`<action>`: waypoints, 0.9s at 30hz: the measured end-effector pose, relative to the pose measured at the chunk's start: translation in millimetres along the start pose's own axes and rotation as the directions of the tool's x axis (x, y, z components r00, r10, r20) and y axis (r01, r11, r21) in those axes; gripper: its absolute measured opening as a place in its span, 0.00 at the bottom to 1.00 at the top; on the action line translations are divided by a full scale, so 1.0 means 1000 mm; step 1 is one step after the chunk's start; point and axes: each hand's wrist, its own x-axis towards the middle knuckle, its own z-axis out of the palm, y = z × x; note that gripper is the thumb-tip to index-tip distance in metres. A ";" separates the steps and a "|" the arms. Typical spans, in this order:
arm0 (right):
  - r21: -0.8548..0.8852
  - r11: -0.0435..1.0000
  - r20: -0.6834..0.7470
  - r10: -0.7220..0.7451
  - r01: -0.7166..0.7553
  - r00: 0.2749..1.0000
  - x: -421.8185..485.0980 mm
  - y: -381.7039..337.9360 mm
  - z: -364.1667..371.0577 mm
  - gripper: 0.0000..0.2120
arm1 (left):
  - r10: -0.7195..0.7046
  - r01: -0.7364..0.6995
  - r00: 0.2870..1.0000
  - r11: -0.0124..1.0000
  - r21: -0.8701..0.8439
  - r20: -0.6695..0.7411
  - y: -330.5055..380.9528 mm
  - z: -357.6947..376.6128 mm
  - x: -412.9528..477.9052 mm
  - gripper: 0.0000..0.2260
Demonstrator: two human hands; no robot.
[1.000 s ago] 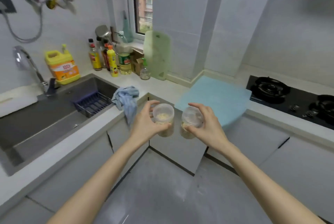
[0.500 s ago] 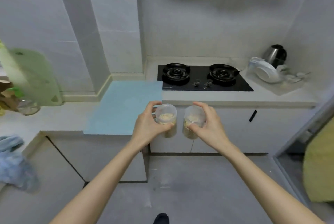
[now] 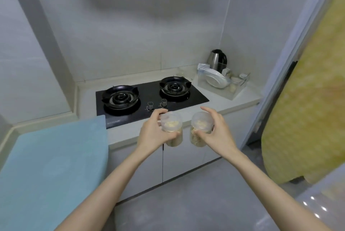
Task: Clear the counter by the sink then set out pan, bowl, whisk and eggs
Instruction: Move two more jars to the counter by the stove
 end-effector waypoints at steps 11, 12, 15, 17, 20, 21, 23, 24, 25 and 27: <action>-0.055 0.993 -0.126 0.096 -0.104 0.987 0.107 0.062 -0.031 0.31 | 0.046 -0.038 0.984 0.998 -0.050 0.169 0.004 0.064 0.140 0.32; -0.060 0.993 -0.131 0.096 -0.105 0.987 0.116 0.069 -0.032 0.31 | 0.047 -0.038 0.983 0.998 -0.051 0.176 0.004 0.070 0.150 0.31; -0.063 0.992 -0.141 0.098 -0.107 0.985 0.146 0.097 -0.039 0.32 | 0.045 -0.034 0.980 0.998 -0.061 0.196 0.003 0.098 0.183 0.31; -0.060 0.991 -0.145 0.110 -0.119 0.983 0.167 0.118 -0.043 0.32 | 0.035 -0.023 0.978 0.998 -0.063 0.207 0.002 0.117 0.205 0.30; -0.067 0.989 -0.132 0.123 -0.133 0.984 0.200 0.152 -0.051 0.31 | 0.029 -0.018 0.978 0.998 -0.056 0.205 0.000 0.148 0.239 0.30; -0.071 0.988 -0.119 0.127 -0.136 0.985 0.213 0.165 -0.056 0.31 | 0.023 -0.014 0.979 0.999 -0.050 0.201 -0.001 0.161 0.253 0.29; -0.088 0.984 -0.089 0.149 -0.157 0.985 0.239 0.189 -0.066 0.31 | -0.001 0.009 0.981 0.999 -0.043 0.194 -0.002 0.184 0.277 0.29; -0.098 0.980 -0.072 0.164 -0.170 0.984 0.253 0.202 -0.071 0.31 | -0.015 0.024 0.982 0.999 -0.041 0.189 -0.001 0.196 0.289 0.29; -0.111 0.977 -0.048 0.178 -0.182 0.983 0.267 0.215 -0.076 0.31 | -0.030 0.037 0.983 0.999 -0.039 0.181 -0.002 0.209 0.302 0.29; -0.142 0.973 -0.003 0.181 -0.179 0.984 0.293 0.240 -0.083 0.31 | -0.058 0.066 0.986 0.997 -0.042 0.159 -0.005 0.232 0.325 0.29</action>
